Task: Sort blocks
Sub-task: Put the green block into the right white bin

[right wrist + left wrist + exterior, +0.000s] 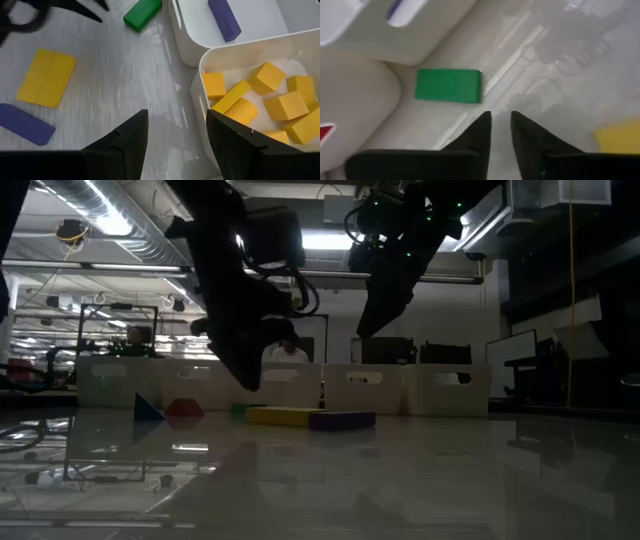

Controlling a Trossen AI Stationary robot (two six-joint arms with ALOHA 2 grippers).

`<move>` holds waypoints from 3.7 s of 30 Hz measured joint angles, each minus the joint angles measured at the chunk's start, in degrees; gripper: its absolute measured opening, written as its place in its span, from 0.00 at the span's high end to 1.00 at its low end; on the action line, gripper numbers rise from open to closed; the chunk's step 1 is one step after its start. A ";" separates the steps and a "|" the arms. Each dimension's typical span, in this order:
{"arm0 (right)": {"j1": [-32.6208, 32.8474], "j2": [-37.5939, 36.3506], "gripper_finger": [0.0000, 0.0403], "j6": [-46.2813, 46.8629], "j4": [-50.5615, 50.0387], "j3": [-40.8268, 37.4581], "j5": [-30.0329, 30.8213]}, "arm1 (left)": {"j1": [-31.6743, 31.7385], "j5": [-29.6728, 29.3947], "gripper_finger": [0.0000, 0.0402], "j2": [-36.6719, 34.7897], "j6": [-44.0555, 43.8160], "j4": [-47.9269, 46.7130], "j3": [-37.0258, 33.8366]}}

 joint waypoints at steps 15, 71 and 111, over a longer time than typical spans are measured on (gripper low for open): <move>-0.02 0.00 0.50 0.11 0.09 0.00 0.02 | 5.74 -0.29 0.57 1.05 -13.76 6.96 -0.02; 0.00 0.00 0.50 0.13 0.16 0.00 0.04 | -2.21 0.70 0.64 -0.20 -39.62 -10.12 -0.04; -0.04 0.00 0.50 -1.42 0.16 0.00 0.07 | -1.95 -2.85 0.64 2.21 -59.79 -10.01 -2.80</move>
